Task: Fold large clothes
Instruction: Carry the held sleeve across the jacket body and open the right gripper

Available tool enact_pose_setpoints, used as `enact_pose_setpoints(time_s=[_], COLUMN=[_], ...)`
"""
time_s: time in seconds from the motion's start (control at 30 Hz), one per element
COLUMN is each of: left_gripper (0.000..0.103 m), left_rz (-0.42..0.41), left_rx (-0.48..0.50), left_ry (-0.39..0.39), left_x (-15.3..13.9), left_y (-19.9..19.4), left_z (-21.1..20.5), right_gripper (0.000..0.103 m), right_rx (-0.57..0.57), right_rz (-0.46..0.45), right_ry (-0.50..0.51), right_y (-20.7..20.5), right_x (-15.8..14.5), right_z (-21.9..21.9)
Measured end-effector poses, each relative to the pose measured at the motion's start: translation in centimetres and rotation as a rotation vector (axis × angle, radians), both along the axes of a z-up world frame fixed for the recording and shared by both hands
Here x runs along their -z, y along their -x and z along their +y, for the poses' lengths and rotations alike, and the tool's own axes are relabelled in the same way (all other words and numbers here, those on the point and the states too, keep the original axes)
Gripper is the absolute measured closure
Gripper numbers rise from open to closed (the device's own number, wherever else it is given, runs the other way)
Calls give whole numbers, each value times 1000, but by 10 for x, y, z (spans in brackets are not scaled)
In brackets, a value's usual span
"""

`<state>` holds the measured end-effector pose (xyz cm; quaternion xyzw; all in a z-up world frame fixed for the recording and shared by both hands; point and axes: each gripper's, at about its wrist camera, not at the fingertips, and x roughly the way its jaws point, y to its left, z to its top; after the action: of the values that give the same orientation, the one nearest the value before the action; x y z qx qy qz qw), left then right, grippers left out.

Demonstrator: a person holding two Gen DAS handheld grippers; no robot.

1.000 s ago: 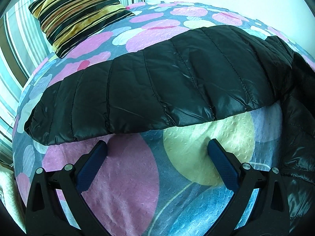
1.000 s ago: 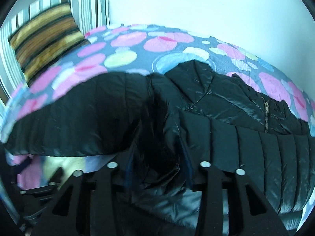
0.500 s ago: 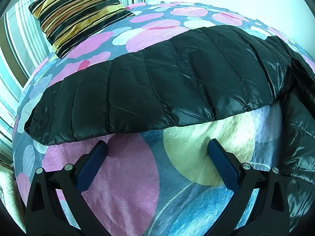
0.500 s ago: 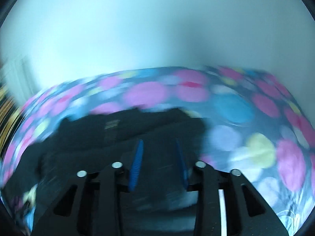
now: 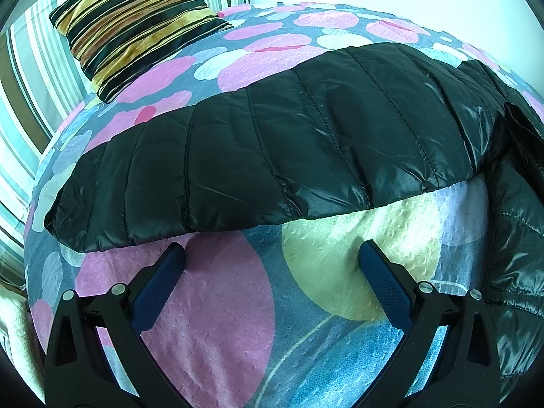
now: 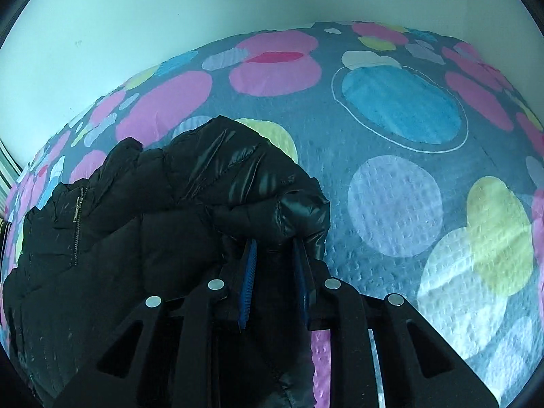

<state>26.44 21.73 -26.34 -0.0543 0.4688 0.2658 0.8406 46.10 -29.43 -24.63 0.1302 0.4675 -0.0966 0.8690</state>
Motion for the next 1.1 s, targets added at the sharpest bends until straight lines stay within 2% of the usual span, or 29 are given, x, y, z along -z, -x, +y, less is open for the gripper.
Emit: enact_pose_setpoints(time_s=[0.13, 0.37, 0.47, 0.63, 0.73, 0.93, 1.03, 1.1], left_gripper=[2, 2, 2, 2, 2, 2, 2, 2], left_rz=[-1, -3, -3, -2, -2, -4, -3, -3], left_rx=[0, 0, 0, 0, 1, 1, 0, 1], left_ry=[2, 6, 6, 5, 4, 7, 8, 8], left_x=[0, 0, 0, 0, 0, 0, 1, 1], left_y=[0, 0, -1, -1, 0, 0, 0, -1], left_z=[0, -1, -1, -1, -1, -1, -1, -1], right_gripper=[81, 81, 80, 80, 80, 79, 67, 52], right_rx=[-2, -3, -26, -33, -34, -30, -25, -20], right_rz=[-24, -117, -88, -12, -20, -44, -73, -106], right_ry=[9, -1, -14, 42, 82, 98, 96, 81], right_y=[8, 63, 73, 64, 63, 67, 77, 87], right_x=[-19, -52, -43, -9, -2, -6, -22, -37], right_z=[-1, 7, 17, 28, 33, 33, 37, 42])
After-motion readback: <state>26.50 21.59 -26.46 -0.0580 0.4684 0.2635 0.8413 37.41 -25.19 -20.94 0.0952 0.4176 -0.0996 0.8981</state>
